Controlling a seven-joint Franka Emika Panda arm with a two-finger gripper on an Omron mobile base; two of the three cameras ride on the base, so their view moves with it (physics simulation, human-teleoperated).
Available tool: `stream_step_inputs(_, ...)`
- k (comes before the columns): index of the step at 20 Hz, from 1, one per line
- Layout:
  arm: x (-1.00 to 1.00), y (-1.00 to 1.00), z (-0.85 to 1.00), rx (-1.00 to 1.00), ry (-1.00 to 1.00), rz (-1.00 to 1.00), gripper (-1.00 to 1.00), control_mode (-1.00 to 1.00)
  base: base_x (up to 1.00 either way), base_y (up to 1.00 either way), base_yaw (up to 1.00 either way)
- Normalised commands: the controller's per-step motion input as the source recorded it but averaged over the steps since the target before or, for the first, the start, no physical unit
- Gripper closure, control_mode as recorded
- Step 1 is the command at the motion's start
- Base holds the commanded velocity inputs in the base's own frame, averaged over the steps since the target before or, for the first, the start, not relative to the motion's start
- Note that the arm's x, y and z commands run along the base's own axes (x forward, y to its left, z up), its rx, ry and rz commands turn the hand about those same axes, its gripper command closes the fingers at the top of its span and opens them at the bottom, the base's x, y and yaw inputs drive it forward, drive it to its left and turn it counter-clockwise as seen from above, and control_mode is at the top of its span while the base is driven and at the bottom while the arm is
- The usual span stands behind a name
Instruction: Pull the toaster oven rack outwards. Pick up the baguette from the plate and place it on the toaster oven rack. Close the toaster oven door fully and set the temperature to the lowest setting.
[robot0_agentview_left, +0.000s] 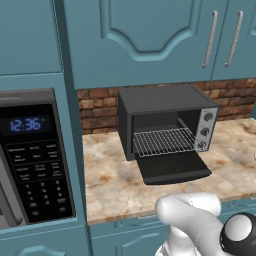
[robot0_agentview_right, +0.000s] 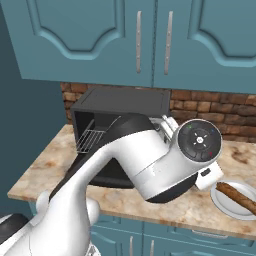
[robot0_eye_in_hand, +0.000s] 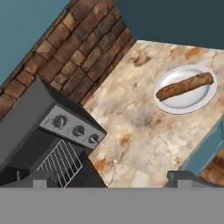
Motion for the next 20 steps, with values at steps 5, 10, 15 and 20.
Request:
stream_step_inputs(5,0.11,-0.19,-0.37,0.06,0.11,0.0,-1.0,-1.0,0.0,0.0,0.0)
stream_step_inputs(10,0.06,-0.14,-0.24,0.04,0.26,-0.04,-1.0,-1.0,0.0,0.0,0.0)
stream_step_inputs(15,0.02,-0.16,-0.38,0.05,0.18,-0.09,-1.0,-1.0,0.0,0.0,0.0)
stream_step_inputs(20,0.01,-0.21,-0.42,0.09,0.07,-0.19,-1.0,-1.0,0.0,0.0,0.0)
